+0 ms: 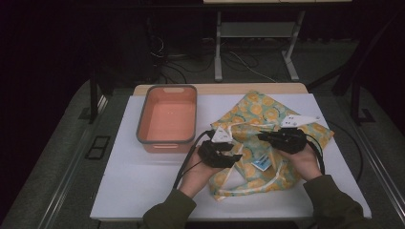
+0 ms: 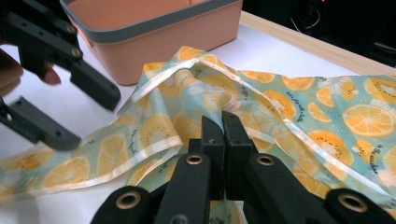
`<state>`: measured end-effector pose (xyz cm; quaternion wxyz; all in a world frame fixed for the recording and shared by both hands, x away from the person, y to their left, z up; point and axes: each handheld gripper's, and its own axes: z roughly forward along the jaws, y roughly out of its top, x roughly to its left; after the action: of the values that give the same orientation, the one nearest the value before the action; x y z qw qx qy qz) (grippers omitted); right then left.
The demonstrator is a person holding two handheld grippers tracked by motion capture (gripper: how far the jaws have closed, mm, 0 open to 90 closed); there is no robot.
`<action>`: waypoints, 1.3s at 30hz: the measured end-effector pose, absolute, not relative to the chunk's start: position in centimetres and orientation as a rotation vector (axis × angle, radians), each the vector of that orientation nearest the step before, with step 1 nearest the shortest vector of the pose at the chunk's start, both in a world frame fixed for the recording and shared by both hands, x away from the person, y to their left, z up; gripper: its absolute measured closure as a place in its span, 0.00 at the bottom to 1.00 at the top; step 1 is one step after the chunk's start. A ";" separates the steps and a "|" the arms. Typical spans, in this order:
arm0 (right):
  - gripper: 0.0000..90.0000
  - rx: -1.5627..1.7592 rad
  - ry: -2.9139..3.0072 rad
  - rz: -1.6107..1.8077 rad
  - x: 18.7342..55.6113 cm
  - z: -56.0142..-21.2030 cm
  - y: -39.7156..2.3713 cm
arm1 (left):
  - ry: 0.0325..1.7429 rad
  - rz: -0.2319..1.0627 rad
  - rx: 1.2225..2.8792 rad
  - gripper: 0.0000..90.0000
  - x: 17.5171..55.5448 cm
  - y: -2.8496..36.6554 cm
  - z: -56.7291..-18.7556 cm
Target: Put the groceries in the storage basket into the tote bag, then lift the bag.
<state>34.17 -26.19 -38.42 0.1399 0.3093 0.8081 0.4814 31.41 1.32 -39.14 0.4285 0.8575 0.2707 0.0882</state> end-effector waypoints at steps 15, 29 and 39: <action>0.99 0.867 2.351 1.395 33.5 -38.4 -26.2 | 0.730 0.135 2.133 0.97 33.9 1.5 -42.1; 0.99 0.766 2.521 1.333 30.1 -39.4 -24.2 | 0.748 0.118 2.094 0.98 30.8 7.4 -40.6; 0.72 0.707 2.695 1.134 28.7 -42.7 -21.6 | 0.846 0.057 2.047 0.98 30.7 10.7 -41.9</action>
<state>28.72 -21.61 -42.71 0.0669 0.2346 0.8939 0.3762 30.74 10.71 -41.89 0.4466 0.8266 0.3416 0.0230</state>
